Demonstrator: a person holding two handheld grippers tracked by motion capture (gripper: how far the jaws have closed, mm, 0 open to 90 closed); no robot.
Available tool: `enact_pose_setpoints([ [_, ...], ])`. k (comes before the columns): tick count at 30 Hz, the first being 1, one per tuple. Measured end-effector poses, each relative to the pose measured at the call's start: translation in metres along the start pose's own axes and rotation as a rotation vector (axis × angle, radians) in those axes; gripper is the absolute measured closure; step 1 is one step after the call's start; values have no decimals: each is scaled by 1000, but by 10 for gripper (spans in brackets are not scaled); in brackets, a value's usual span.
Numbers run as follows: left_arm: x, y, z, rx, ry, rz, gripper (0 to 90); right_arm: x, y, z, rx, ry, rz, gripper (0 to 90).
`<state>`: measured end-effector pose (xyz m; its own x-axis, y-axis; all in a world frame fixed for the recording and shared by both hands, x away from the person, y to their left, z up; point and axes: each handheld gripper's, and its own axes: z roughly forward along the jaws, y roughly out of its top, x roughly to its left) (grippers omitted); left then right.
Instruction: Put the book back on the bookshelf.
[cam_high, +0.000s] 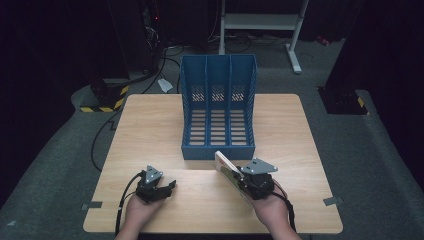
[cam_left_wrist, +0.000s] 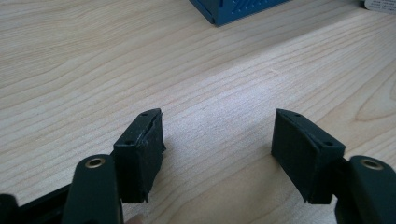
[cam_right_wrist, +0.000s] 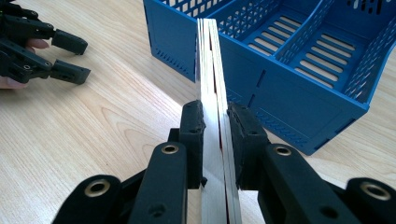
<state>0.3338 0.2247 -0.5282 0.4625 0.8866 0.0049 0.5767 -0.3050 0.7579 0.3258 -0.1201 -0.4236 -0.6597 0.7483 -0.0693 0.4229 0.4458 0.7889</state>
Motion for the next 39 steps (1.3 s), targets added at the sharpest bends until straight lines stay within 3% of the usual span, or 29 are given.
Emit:
enact_pose_setpoints([
  [9,0,0,0,2,-2,1,337,-5,1,-6,-19,-8,33,769],
  [21,0,0,0,2,-2,1,337,-17,12,-31,-62,1,74,768],
  [27,0,0,0,2,-2,1,337,-24,23,-45,-81,-23,84,769],
  [39,0,0,0,2,-2,1,337,-38,44,-56,-128,-66,99,769],
])
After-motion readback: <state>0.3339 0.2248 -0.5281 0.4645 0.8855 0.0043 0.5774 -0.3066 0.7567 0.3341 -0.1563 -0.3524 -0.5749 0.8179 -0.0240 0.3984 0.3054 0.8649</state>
